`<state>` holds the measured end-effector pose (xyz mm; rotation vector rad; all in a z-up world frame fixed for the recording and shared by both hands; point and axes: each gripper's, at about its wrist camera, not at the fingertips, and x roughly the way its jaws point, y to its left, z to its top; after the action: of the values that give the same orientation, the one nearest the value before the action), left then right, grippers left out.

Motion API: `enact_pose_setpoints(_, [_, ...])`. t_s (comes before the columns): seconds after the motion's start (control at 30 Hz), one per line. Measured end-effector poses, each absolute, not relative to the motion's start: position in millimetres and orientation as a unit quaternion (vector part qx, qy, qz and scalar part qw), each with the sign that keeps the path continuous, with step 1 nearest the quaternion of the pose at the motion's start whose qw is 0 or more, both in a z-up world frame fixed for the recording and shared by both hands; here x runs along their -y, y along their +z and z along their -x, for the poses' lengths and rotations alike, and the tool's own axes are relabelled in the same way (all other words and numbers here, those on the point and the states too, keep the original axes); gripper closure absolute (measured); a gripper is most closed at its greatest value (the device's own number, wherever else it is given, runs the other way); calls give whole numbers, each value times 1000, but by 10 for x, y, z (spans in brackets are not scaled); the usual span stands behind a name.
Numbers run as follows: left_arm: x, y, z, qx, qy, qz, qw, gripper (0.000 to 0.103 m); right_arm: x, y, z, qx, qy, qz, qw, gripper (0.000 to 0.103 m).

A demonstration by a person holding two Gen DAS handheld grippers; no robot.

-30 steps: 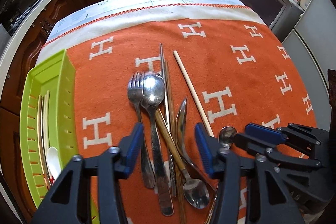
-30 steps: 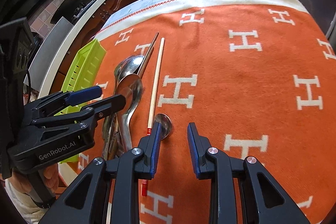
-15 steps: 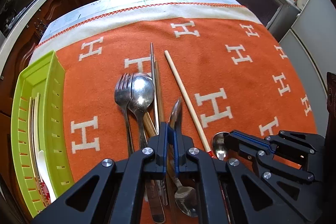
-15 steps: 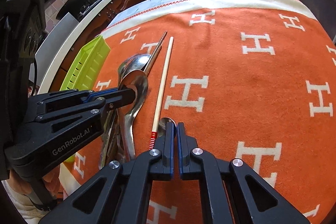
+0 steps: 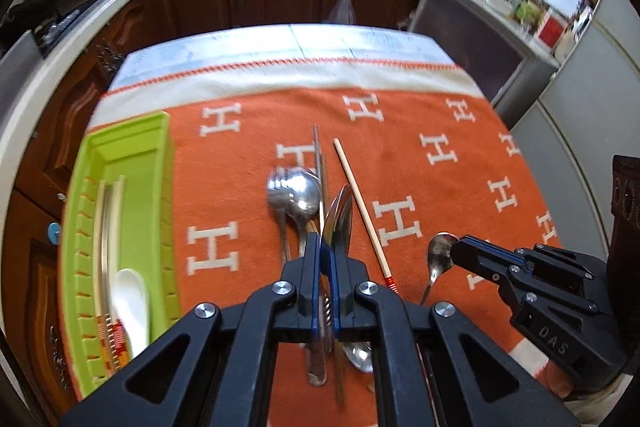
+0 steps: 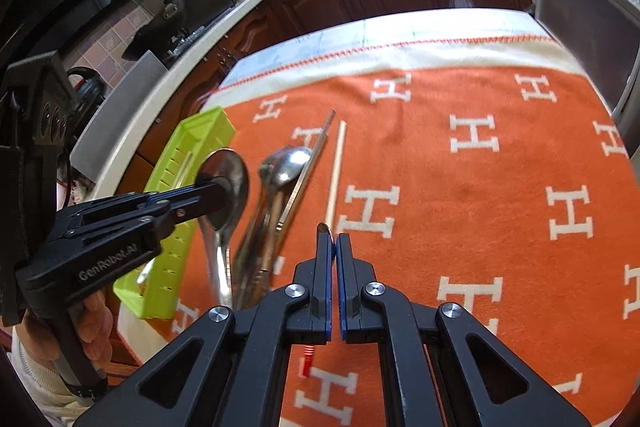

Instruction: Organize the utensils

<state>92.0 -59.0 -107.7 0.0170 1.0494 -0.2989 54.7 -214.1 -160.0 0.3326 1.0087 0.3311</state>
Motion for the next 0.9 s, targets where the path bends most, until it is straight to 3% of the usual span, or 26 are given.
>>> enact_pose_setpoints(0.47, [-623, -402, -538, -438, -40, 18, 898, 101, 1528, -644, -337, -418, 222, -129, 871, 101])
enact_pose_setpoints(0.67, [-1070, -520, -539, -444, 13, 15, 896, 101, 1030, -340, -406, -408, 262, -109, 868, 101])
enact_pose_setpoints(0.9, [-1275, -889, -599, -468, 30, 6, 883, 100, 278, -372, -561, -434, 294, -49, 850, 101])
